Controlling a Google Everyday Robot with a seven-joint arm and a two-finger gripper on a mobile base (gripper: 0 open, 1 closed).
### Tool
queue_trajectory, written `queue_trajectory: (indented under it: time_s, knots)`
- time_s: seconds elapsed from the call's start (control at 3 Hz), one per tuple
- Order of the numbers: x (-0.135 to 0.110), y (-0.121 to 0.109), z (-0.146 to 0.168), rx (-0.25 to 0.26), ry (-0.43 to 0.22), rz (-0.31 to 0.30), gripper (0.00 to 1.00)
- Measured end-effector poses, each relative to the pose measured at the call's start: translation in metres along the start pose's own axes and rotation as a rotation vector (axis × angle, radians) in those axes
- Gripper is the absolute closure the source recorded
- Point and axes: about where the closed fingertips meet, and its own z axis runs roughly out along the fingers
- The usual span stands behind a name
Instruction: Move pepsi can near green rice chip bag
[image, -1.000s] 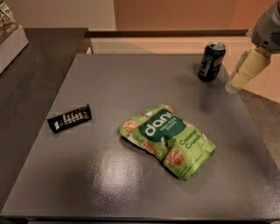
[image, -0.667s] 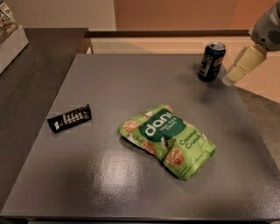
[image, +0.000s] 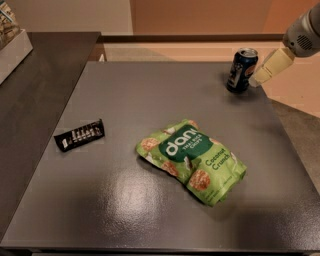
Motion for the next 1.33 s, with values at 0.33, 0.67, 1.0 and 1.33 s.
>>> queue_trajectory:
  time_s: [0.33,0.67,1.0,1.33]
  knots:
    - [-0.004,-0.013,0.027,-0.025,-0.029,0.041,0.0]
    - [-0.01,-0.015,0.056,-0.066,-0.05,0.072,0.0]
    - [-0.017,-0.01,0.074,-0.111,-0.068,0.089,0.0]
    - [-0.023,-0.001,0.081,-0.15,-0.083,0.089,0.15]
